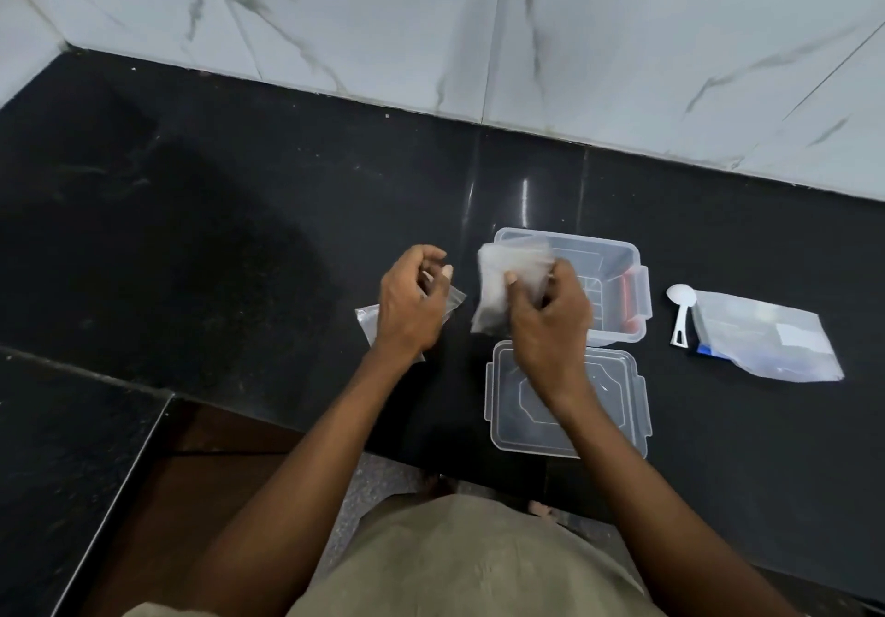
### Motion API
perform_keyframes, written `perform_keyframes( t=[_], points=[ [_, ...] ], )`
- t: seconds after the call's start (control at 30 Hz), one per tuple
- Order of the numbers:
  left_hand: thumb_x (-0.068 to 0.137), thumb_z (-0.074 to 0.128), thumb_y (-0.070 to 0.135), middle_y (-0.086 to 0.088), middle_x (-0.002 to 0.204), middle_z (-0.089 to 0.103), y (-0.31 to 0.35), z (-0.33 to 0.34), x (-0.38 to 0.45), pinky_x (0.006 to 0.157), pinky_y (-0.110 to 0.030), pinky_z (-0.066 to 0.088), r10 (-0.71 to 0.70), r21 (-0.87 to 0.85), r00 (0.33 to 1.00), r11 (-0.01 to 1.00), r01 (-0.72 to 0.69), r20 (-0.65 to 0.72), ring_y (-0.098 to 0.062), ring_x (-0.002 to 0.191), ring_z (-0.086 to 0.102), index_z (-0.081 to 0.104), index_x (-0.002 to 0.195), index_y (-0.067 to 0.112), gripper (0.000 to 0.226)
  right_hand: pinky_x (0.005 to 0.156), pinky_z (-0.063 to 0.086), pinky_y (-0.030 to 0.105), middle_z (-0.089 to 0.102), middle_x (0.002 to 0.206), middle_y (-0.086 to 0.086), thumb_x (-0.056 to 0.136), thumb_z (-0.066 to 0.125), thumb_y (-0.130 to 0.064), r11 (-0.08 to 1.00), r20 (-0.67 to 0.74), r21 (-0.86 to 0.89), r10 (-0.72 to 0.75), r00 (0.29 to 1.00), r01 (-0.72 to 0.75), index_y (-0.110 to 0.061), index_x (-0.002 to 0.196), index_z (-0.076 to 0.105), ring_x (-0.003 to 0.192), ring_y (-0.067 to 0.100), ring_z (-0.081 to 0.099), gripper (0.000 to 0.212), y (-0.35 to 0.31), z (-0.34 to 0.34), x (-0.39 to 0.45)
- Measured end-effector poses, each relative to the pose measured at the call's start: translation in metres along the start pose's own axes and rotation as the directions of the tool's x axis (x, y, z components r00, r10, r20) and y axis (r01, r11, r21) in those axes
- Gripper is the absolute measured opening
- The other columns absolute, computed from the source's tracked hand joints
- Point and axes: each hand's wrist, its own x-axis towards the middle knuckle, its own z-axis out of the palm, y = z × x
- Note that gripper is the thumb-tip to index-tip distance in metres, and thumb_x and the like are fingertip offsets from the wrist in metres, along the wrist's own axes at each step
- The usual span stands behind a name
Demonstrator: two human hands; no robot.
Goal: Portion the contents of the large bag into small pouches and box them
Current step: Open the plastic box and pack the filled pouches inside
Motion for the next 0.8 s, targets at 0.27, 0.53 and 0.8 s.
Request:
perform_keyframes(
  t=[0.27, 0.53, 0.8],
  points=[
    [0.089, 0.07, 0.034, 0.005, 0.115, 0.053, 0.035, 0.057, -0.011, 0.083, -0.034, 0.052, -0.057, 0.204, 0.977, 0.979, 0.015, 0.204, -0.015, 0.097, 0.057, 0.049, 0.121, 0.023, 0.041, 0.058, 0.048, 0.031, 0.061, 0.062, 0.004, 0.093, 0.065, -0.027, 0.88, 0.099, -0.371, 0.356, 0.929, -0.297, -0.014, 0.064, 0.057, 0.065, 0.026, 0.062, 0.033, 0.038, -0.039, 0.08],
    [0.088, 0.068, 0.025, 0.0, 0.098, 0.067, 0.032, 0.069, -0.018, 0.073, -0.035, 0.051, -0.128, 0.271, 0.987, 0.958, 0.096, 0.101, -0.02, 0.087, 0.063, 0.049, 0.108, 0.021, 0.028, 0.066, 0.059, 0.036, 0.07, 0.093, 0.012, 0.086, 0.077, -0.032, 0.802, 0.275, -0.392, 0.57, 0.774, -0.451, -0.012, 0.087, 0.064, 0.08, 0.028, 0.069, 0.023, 0.057, -0.007, 0.096],
    [0.088, 0.07, 0.025, -0.003, 0.097, 0.068, 0.03, 0.072, -0.017, 0.071, -0.031, 0.051, -0.15, 0.261, 0.985, 0.957, 0.124, 0.084, -0.02, 0.085, 0.064, 0.052, 0.104, 0.017, 0.026, 0.07, 0.047, 0.032, 0.062, 0.1, 0.009, 0.082, 0.073, -0.019, 0.773, 0.066, -0.63, 0.14, 0.988, -0.068, -0.006, 0.105, 0.058, 0.087, 0.028, 0.062, 0.031, 0.045, -0.032, 0.084]
  ],
)
